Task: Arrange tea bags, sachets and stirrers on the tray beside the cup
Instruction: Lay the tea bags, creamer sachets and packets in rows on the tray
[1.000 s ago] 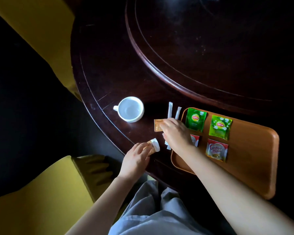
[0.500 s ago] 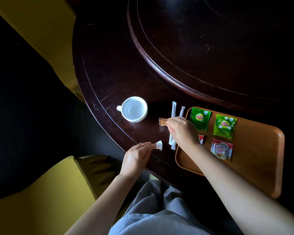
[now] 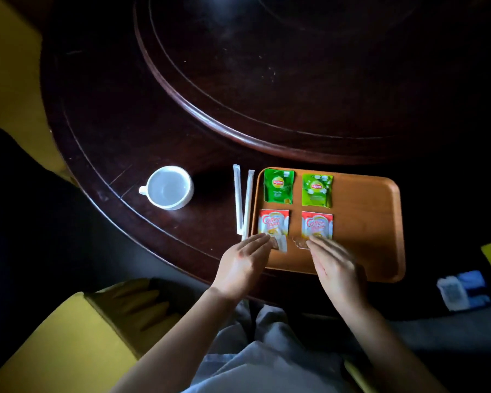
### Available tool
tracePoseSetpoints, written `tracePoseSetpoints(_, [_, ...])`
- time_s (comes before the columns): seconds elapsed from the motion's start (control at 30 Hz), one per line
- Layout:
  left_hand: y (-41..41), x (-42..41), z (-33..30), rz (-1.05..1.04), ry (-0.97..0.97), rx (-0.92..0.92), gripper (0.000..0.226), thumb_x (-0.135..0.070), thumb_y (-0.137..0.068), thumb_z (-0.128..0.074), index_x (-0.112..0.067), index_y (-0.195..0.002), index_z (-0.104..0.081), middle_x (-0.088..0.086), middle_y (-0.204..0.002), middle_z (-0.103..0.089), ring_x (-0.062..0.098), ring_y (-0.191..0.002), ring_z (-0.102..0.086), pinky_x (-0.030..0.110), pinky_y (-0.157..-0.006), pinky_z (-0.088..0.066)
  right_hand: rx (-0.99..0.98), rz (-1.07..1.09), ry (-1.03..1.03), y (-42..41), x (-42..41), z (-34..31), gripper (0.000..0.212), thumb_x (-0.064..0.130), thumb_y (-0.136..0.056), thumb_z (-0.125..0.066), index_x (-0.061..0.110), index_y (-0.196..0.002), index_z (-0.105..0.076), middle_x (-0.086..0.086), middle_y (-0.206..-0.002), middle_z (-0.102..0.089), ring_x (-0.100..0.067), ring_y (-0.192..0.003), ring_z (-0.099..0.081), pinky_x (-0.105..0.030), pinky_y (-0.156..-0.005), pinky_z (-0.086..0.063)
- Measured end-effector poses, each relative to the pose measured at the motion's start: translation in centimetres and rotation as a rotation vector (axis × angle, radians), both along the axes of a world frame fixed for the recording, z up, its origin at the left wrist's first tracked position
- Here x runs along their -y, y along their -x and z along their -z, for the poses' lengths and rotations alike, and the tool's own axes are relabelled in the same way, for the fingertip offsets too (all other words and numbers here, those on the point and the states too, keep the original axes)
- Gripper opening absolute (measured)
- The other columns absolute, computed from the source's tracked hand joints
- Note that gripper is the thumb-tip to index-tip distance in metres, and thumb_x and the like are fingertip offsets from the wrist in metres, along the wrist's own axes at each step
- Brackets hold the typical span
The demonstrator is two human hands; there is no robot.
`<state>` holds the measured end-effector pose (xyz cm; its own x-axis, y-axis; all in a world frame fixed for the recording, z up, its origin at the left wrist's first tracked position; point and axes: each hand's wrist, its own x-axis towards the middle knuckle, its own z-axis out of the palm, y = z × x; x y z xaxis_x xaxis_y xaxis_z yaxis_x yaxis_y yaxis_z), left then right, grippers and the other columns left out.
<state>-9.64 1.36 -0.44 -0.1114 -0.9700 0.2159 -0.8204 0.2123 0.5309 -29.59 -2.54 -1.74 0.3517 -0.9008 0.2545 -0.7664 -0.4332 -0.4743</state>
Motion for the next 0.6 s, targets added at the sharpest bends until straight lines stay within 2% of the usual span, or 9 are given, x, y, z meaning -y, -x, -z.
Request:
tracePoseSetpoints(0.1, [0.6,0.2,1.0,0.087,-0.027,0.034,0.024,0.0,-0.07,-0.079,-0.005,-0.093,-0.073,0.011,-0.098,-0.075,0.026,-0.092,-0.071,0.035,-0.069,-0.061,-0.002,0.018,0.033,1.5,-0.7,1.6,0.018,-0.003,-0.082,-0.058,-0.001,-0.091,-0.073,-0.017,-0.098,-0.074,-0.03,-0.092,-0.07,-0.046,-0.08,-0.058])
tracePoseSetpoints(0.2, [0.6,-0.4,1.8,0.153,-0.041,0.06,0.023,-0.001,-0.071,-0.076,-0.006,-0.093,-0.073,0.01,-0.101,-0.075,0.026,-0.095,-0.07,0.035,-0.068,-0.061,0.021,0.006,0.052,1.9,-1.2,2.7,0.039,0.013,-0.098,-0.039,-0.002,-0.087,-0.073,-0.017,-0.093,-0.075,-0.031,-0.088,-0.071,-0.046,-0.079,-0.058])
tracePoseSetpoints(0.3, [0.3,-1.2,2.4,0.158,-0.043,0.066,0.025,-0.002,-0.072,-0.077,-0.005,-0.096,-0.072,0.011,-0.104,-0.074,0.026,-0.099,-0.069,0.037,-0.07,-0.061,0.007,0.034,0.026,1.8,-2.2,3.1,0.029,0.012,-0.089,-0.047,-0.002,-0.088,-0.073,-0.016,-0.094,-0.075,-0.029,-0.092,-0.07,-0.042,-0.081,-0.058])
tracePoseSetpoints(0.37, [0.3,-1.7,2.6,0.165,-0.032,0.041,0.026,-0.004,-0.077,-0.072,-0.002,-0.103,-0.07,0.014,-0.112,-0.07,0.028,-0.107,-0.065,0.039,-0.08,-0.059,-0.033,0.056,0.01,1.7,-2.9,2.9,0.028,0.014,-0.085,-0.05,0.0,-0.093,-0.073,-0.014,-0.102,-0.073,-0.028,-0.1,-0.068,-0.038,-0.089,-0.053])
tracePoseSetpoints(0.47, [0.4,-2.4,2.6,0.208,-0.029,0.039,0.036,-0.014,-0.086,-0.06,0.0,-0.119,-0.06,0.018,-0.129,-0.058,0.03,-0.123,-0.052,0.038,-0.102,-0.045,-0.089,0.051,0.023,1.4,-3.9,2.5,0.033,0.018,-0.084,-0.05,0.0,-0.105,-0.068,-0.017,-0.116,-0.067,-0.032,-0.111,-0.061,-0.043,-0.095,-0.049])
tracePoseSetpoints(0.6, [0.5,-3.3,2.4,0.23,-0.111,0.104,0.048,-0.023,-0.086,-0.06,-0.009,-0.131,-0.051,0.015,-0.141,-0.046,0.032,-0.133,-0.039,0.044,-0.108,-0.036,-0.21,0.057,-0.075,1.0,-5.2,2.1,0.045,0.027,-0.085,-0.045,0.009,-0.123,-0.059,-0.017,-0.133,-0.056,-0.033,-0.124,-0.05,-0.054,-0.098,-0.042])
